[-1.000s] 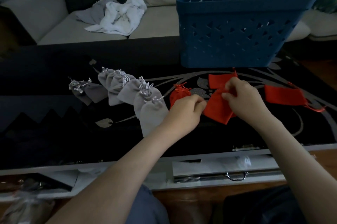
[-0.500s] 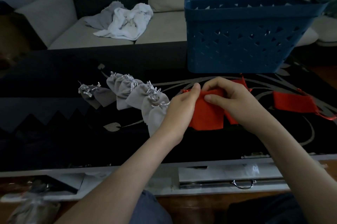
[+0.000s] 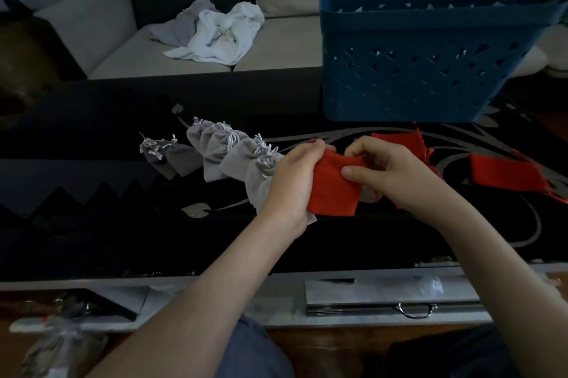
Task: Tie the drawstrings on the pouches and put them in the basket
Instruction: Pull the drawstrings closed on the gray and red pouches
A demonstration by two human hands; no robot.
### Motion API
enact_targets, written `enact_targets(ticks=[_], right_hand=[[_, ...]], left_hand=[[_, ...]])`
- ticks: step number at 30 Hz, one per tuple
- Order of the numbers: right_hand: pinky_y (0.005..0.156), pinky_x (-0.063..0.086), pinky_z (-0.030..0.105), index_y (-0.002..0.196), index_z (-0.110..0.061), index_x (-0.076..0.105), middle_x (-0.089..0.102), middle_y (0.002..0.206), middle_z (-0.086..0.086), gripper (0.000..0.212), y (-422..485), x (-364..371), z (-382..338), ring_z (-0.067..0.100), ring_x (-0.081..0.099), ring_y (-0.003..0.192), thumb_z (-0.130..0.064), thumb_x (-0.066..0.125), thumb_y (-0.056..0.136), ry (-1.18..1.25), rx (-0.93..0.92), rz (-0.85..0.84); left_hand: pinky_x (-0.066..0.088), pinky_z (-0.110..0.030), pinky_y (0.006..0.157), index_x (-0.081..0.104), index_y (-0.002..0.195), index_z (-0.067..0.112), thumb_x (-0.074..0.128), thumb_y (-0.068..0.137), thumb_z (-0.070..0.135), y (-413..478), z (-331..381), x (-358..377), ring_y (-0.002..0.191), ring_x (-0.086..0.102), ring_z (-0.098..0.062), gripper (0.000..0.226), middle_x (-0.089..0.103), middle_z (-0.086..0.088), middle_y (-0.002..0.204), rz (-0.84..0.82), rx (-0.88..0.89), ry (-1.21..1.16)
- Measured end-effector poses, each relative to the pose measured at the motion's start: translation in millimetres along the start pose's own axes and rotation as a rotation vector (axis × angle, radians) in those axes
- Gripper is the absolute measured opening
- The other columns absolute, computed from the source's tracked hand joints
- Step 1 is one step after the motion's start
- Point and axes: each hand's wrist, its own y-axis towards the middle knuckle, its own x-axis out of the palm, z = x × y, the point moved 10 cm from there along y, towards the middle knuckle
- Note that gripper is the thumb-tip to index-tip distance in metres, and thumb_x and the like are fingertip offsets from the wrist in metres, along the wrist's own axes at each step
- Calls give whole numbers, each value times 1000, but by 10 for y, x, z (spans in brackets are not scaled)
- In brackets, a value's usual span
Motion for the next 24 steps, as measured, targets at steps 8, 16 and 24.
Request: enact_targets(ticks=[8, 16, 24], right_hand=[[64, 44, 20, 78, -17, 62, 60, 66, -11, 19, -8, -10, 66, 2, 55, 64, -23, 54, 94, 56, 51, -37], [62, 45, 19, 98, -21, 64, 56, 70, 3, 17, 28, -67, 67, 11, 53, 62, -12, 50, 97, 127, 32, 62], [59, 45, 12, 100, -15, 63, 56, 69, -1, 12, 49, -163, 193, -1, 55, 58, -10, 52, 95, 197, 102, 194]], left_hand=[[41, -13, 41, 61, 71, 13, 45, 100, 25, -27, 141, -120, 42, 49, -3, 35, 59, -1, 67, 90, 69, -148], [31, -15, 38, 59, 76, 14, 43, 100, 23, -21, 135, -159, 41, 39, -4, 30, 71, -2, 75, 98, 38, -248], [31, -15, 42, 60, 77, 15, 44, 101, 21, -16, 125, -254, 42, 40, -3, 30, 65, 6, 65, 161, 49, -186]])
